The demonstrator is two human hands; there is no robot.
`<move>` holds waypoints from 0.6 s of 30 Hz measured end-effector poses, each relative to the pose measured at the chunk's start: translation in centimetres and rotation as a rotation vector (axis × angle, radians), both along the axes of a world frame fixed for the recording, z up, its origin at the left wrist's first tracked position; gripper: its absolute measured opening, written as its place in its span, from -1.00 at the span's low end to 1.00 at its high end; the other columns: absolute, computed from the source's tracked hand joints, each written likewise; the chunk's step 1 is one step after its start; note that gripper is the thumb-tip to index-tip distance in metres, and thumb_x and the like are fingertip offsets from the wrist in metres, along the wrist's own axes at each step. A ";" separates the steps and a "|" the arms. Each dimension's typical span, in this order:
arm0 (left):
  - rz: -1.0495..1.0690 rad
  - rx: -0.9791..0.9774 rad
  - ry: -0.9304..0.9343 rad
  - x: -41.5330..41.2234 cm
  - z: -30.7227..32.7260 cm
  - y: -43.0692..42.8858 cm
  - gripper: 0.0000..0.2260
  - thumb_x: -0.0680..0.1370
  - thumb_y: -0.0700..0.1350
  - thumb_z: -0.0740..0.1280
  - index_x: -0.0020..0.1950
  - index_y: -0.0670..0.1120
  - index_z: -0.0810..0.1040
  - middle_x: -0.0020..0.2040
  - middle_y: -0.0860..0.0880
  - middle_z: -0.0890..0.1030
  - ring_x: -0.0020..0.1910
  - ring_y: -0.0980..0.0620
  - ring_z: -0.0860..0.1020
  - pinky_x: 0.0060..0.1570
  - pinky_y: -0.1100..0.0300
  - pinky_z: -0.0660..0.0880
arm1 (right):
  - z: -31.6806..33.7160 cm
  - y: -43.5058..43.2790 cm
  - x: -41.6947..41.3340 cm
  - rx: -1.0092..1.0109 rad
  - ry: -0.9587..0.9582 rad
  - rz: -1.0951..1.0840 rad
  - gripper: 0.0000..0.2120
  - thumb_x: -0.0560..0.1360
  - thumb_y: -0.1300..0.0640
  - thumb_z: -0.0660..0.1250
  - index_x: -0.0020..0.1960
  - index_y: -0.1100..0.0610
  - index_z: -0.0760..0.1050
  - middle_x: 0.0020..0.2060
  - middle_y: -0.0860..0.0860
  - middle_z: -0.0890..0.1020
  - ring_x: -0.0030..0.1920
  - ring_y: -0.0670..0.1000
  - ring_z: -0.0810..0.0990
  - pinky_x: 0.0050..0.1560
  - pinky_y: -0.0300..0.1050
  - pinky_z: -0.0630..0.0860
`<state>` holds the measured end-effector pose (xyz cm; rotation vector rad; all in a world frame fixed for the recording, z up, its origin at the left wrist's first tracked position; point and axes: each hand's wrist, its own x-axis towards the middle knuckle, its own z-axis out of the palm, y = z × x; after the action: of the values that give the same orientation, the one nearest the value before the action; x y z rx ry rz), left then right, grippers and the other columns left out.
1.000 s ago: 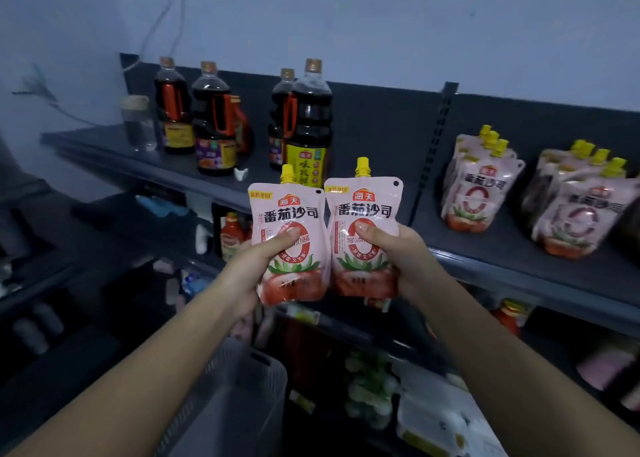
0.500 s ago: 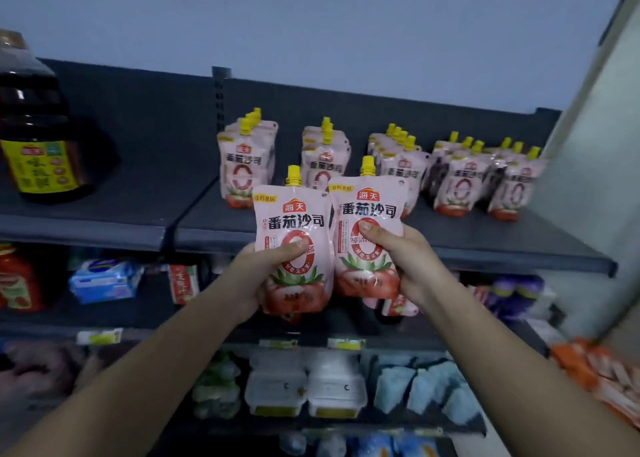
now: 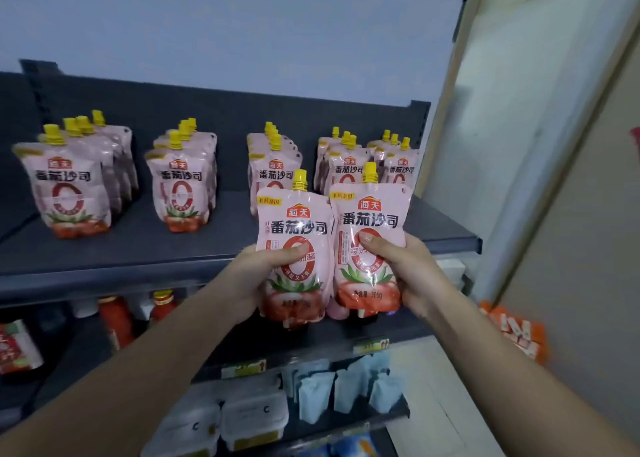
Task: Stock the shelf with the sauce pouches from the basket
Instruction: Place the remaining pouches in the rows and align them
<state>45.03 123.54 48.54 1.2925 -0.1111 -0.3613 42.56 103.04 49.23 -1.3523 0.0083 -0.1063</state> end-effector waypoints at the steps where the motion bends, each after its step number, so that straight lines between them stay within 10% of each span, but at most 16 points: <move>1: -0.008 0.007 -0.004 0.6 0.1 -0.6 -0.71 0.30 -0.21 0.44 0.01 -0.13 0.61 -0.17 -0.10 0.72 -0.22 -0.06 0.69 -0.14 0.08 0.57 | 0.0 -0.6 0.4 -0.004 0.000 -0.006 -0.82 0.40 0.26 0.41 0.00 0.16 0.59 -0.08 0.14 0.71 -0.13 0.11 0.70 -0.04 0.04 0.63; 18: -0.023 0.041 -0.014 16.4 2.4 -7.5 -0.81 0.37 -0.26 0.43 -0.03 -0.14 0.60 -0.18 -0.11 0.73 -0.20 -0.08 0.68 -0.12 0.06 0.56 | 2.0 -7.3 15.1 -0.026 -0.044 -0.056 -0.60 0.33 0.24 0.44 0.16 0.23 0.53 0.00 0.18 0.69 -0.07 0.16 0.69 -0.07 0.01 0.65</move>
<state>61.45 116.07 50.91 1.3350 -0.1314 -0.3756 57.62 95.78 51.26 -1.3762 0.0080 -0.1839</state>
